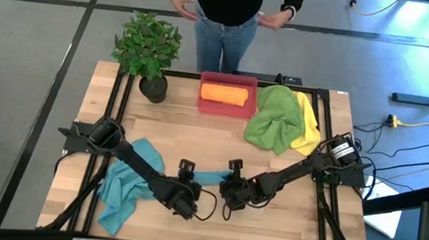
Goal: Roll microfiber towels into tight, uniform cylinder then place into a basket
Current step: Put the right rolled blue towel into the red bin, then fold the green towel
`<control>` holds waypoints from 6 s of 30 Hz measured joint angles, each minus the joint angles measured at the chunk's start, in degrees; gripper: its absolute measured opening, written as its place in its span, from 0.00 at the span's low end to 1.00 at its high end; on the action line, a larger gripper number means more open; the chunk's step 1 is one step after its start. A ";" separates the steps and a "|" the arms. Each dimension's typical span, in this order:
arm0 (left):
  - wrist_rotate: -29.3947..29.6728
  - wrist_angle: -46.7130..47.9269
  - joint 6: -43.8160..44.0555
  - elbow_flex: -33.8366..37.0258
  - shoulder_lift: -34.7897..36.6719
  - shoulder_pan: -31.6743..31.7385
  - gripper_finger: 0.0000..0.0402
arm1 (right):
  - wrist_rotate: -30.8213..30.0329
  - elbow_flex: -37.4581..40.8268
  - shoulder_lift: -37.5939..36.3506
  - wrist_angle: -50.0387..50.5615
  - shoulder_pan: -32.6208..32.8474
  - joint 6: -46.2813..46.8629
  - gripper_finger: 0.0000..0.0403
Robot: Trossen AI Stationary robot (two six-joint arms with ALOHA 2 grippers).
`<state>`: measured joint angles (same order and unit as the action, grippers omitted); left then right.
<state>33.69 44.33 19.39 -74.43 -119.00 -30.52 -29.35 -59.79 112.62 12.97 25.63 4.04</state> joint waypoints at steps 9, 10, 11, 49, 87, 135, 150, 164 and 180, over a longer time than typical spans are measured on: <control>-0.35 0.94 -0.45 0.00 -0.07 -0.02 0.25 | 0.91 0.09 0.07 0.00 -0.02 0.30 0.05; -0.57 0.94 -0.49 0.00 -0.08 -0.02 0.21 | 0.92 0.09 0.07 -0.01 -0.02 0.33 0.05; -0.69 0.92 -0.55 0.00 -0.09 0.04 0.16 | 0.92 0.09 0.07 -0.02 -0.02 0.33 0.05; -2.18 -3.83 -38.88 -0.81 26.65 33.66 0.01 | 5.08 -4.10 -30.14 20.19 -28.52 -18.06 0.05; -13.06 -23.03 -48.43 1.36 16.92 51.06 0.01 | 14.95 12.62 -30.31 -9.81 -49.70 -33.36 0.05; -20.35 -21.17 -66.35 1.29 9.33 57.59 0.32 | 21.12 7.10 -12.69 -13.86 -58.03 -46.08 0.45; -16.23 -11.84 -65.11 -5.51 9.29 55.62 0.49 | 21.05 7.13 -19.84 -12.31 -57.75 -43.04 0.46; -13.48 -5.72 -59.31 -7.78 12.03 54.96 0.50 | 20.38 7.10 -22.70 -10.28 -57.64 -41.75 0.46; -25.39 -11.35 -41.53 -9.19 24.80 42.52 0.45 | 30.98 7.04 -43.76 5.17 -52.18 -26.10 0.37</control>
<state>8.30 32.99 -22.15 -83.63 -94.20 12.00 1.64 -52.75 68.86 18.14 -26.55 -22.06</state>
